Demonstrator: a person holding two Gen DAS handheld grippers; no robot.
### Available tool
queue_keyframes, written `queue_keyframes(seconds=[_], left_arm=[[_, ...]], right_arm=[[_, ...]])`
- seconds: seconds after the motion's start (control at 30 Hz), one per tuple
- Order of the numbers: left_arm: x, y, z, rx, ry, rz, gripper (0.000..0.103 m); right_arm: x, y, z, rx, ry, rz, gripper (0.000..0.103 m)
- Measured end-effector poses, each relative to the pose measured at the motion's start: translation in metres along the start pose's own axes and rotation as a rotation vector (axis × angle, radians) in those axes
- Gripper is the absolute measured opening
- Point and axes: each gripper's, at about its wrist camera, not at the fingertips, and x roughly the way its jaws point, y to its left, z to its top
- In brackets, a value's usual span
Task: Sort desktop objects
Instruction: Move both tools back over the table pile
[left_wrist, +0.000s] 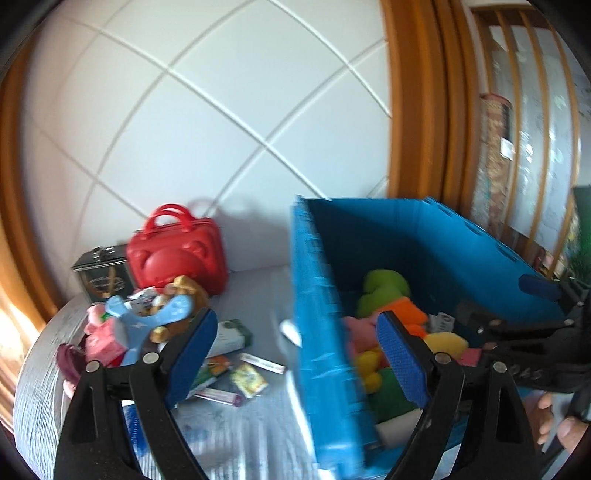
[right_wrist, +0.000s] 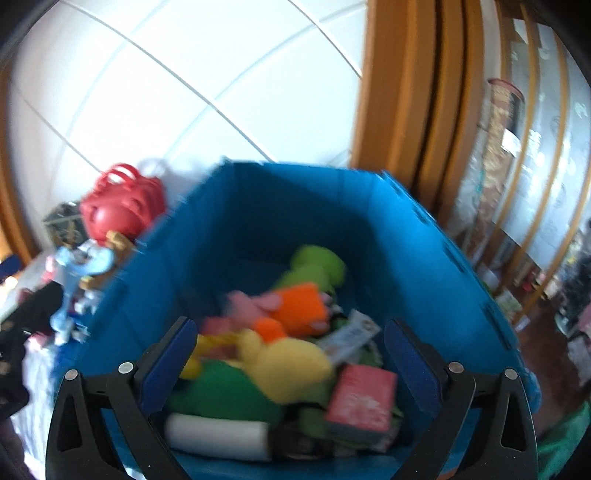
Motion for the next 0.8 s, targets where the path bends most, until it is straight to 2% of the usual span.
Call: queue_keyframes(seconds=[0.17,0.3,0.43,0.57,0.7,0.8], left_arm=[[-0.012,0.061,-0.014,-0.066,-0.039,0.086,0.089],[-0.013,0.111,-0.029,-0.106,-0.007,0.158,0.089],[-0.003,0.161,-0.052,-0.164,0.091,0.211,0.089],[0.005,0.199,-0.088,-0.186,0.180,0.258,0.089],[0.019,0.230,-0.127,-0.235,0.286,0.294,0.089],[0.040,0.242,-0.162,-0.268,0.391,0.293,0.089]], right_arm=[[-0.011,0.058,0.013,-0.061,-0.067,0.105,0.103],[-0.013,0.118,0.016,-0.121,-0.101,0.223,0.103],[-0.007,0.164,0.010,-0.154,-0.098,0.329,0.103],[0.005,0.202,-0.010,-0.168,-0.064,0.437,0.103],[0.037,0.241,-0.039,-0.224,0.038,0.509,0.103],[0.065,0.252,-0.062,-0.220,0.122,0.534,0.103]])
